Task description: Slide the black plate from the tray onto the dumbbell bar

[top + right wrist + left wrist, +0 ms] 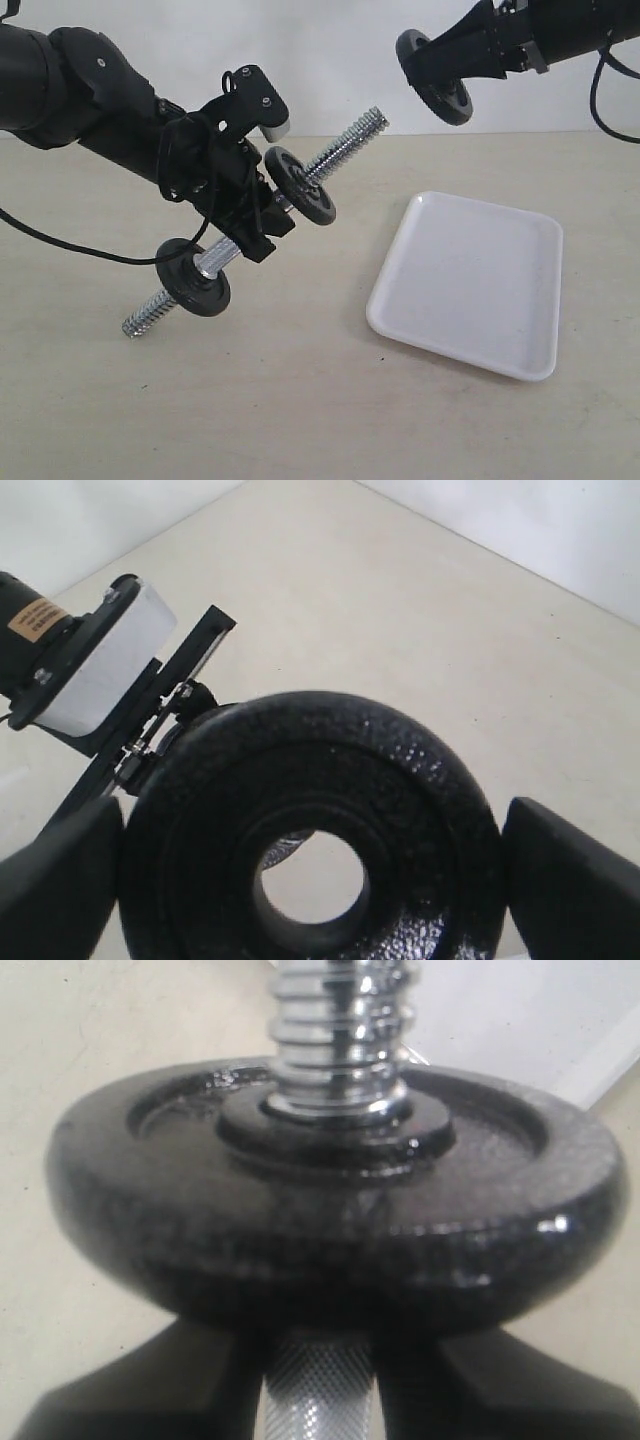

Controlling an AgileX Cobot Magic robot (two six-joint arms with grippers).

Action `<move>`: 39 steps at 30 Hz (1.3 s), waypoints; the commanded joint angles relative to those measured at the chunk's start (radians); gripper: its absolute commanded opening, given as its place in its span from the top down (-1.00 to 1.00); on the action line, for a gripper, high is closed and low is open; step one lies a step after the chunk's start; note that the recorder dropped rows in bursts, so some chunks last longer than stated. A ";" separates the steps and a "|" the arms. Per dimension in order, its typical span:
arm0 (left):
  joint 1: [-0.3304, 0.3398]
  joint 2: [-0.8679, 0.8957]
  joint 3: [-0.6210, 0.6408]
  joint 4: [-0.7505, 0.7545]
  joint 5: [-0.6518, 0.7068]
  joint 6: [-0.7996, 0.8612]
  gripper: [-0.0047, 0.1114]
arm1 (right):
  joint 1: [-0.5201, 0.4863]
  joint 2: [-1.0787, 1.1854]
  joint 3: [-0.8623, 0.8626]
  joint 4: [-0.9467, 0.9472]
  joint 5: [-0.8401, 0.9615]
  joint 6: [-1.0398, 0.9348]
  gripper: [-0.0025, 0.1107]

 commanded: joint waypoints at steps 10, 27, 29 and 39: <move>-0.002 -0.047 -0.034 -0.092 -0.090 0.014 0.85 | 0.014 0.012 -0.015 0.095 0.021 -0.007 0.96; -0.002 -0.087 -0.034 -0.144 -0.083 0.052 0.85 | 0.077 0.012 -0.015 0.095 0.021 -0.020 0.96; -0.002 -0.089 -0.034 -0.152 -0.071 0.052 0.85 | 0.077 0.012 -0.015 0.095 0.021 -0.020 0.96; -0.002 -0.089 -0.034 -0.161 -0.060 0.060 0.85 | 0.077 0.012 -0.015 0.118 0.021 -0.013 0.96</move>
